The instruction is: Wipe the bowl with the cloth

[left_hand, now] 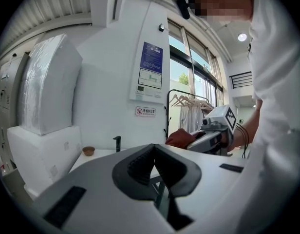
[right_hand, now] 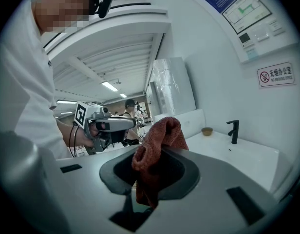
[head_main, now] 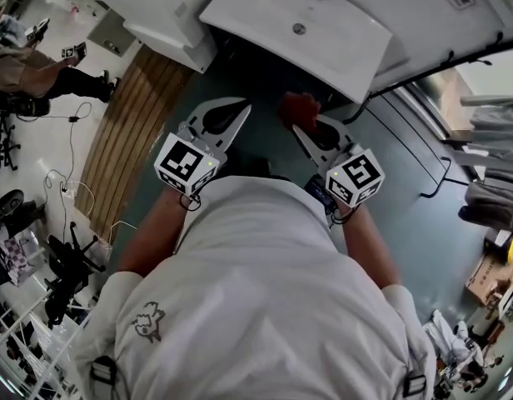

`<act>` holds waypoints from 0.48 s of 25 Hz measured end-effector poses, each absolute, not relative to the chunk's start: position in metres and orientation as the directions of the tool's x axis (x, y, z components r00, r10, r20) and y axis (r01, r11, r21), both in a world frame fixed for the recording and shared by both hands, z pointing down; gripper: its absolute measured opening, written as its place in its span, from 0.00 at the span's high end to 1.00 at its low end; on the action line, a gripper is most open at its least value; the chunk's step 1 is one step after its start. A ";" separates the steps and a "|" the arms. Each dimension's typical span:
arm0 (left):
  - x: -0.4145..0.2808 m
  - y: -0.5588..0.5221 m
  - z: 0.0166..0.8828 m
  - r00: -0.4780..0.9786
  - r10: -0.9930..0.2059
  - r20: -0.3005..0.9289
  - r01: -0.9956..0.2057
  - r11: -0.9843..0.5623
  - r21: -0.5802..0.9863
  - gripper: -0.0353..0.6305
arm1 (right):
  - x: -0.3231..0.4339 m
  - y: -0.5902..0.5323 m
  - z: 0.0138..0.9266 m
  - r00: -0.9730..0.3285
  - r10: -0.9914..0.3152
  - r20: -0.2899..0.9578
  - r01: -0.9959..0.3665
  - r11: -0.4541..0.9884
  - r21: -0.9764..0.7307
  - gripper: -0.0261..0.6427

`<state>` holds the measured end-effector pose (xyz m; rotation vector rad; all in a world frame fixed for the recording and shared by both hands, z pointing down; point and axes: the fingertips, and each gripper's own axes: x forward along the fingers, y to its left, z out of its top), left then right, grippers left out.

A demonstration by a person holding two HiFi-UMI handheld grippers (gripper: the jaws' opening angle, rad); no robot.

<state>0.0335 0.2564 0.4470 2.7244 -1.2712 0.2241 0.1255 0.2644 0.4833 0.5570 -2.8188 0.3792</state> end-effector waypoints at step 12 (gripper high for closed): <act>0.045 0.253 0.443 0.626 -0.759 0.177 -0.777 -0.627 0.060 0.93 | 0.128 0.269 0.488 -0.901 -0.309 0.303 -0.381 0.899 -0.217 0.83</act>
